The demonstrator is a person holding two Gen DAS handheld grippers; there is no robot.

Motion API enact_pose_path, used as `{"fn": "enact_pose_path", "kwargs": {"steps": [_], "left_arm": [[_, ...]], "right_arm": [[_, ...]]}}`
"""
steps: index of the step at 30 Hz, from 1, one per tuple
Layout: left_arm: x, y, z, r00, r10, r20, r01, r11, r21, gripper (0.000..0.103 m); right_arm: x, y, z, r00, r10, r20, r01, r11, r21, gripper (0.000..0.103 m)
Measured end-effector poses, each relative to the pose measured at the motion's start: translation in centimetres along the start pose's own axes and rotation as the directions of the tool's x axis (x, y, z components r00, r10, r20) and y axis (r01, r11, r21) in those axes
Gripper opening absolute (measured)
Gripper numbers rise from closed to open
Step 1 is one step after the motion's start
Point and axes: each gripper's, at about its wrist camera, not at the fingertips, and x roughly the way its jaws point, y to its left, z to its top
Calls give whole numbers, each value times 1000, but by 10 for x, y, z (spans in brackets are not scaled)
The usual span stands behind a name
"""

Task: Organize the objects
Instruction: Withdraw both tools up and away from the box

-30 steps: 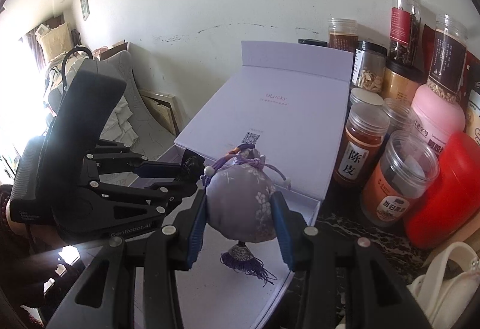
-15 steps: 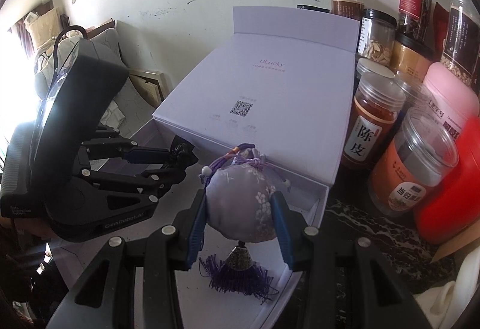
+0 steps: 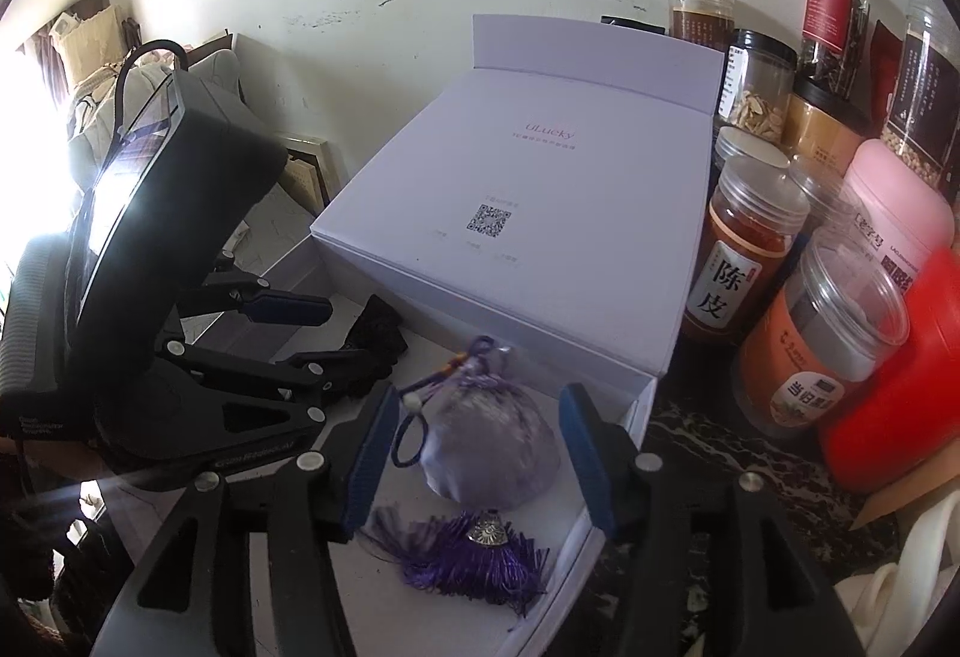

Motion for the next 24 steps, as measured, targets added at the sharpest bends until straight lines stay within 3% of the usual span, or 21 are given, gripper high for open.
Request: {"fn": "enact_pose_path", "kwargs": {"steps": [3, 9, 24], "left_arm": [[-7, 1, -2, 1000, 26, 15, -26, 1000, -4, 49], [-29, 3, -4, 998, 47, 39, -46, 999, -9, 50], [-127, 11, -16, 990, 70, 125, -66, 997, -36, 50]], "right_arm": [[-6, 2, 1, 1000, -7, 6, 7, 1000, -7, 57], [-24, 6, 6, 999, -21, 30, 21, 1000, -16, 57], [-81, 20, 10, 992, -70, 105, 75, 997, -37, 57]]}}
